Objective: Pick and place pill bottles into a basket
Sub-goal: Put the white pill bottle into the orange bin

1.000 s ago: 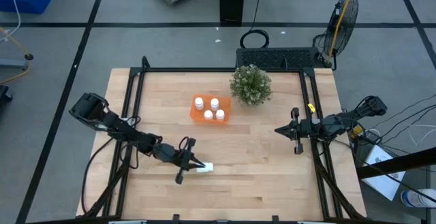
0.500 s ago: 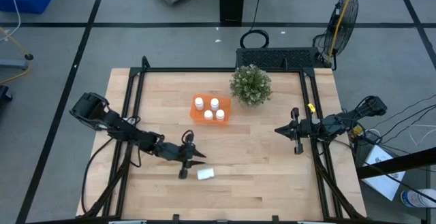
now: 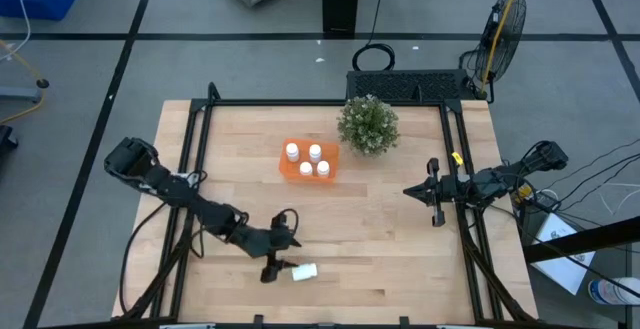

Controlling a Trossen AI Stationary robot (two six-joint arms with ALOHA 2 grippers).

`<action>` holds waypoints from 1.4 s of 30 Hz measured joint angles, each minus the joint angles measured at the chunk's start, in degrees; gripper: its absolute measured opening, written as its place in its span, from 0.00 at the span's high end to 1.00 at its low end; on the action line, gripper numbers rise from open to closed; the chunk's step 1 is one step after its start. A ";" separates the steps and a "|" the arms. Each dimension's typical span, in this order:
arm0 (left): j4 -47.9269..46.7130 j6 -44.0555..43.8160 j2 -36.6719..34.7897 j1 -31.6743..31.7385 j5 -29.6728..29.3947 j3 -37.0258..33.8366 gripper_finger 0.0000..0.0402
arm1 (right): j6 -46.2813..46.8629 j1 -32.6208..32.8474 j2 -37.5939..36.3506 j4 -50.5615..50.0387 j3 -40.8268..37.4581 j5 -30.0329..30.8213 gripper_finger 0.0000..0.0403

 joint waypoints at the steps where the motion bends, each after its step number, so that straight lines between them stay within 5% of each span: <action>1: -0.70 -0.95 0.84 -0.36 -0.06 0.55 0.25 | -0.01 0.00 0.00 0.01 0.00 0.02 1.00; 8: 2.64 -6.05 14.15 -3.02 1.40 6.09 0.08 | 0.00 0.00 0.02 0.26 0.00 0.00 1.00; 16: -5.39 -4.01 24.58 -5.06 -1.95 16.53 0.04 | 0.00 0.00 0.07 0.41 0.00 0.00 1.00; 24: -14.89 8.65 22.98 -5.09 -1.95 20.14 0.13 | -0.01 0.01 0.08 0.43 0.00 0.00 1.00; 29: -19.85 7.30 20.88 -5.28 -3.90 20.16 0.17 | -0.02 0.00 0.09 0.39 0.00 0.00 1.00; 42: -18.42 21.29 20.60 -6.43 -7.67 21.29 0.14 | 0.00 0.00 0.09 0.42 0.00 0.01 1.00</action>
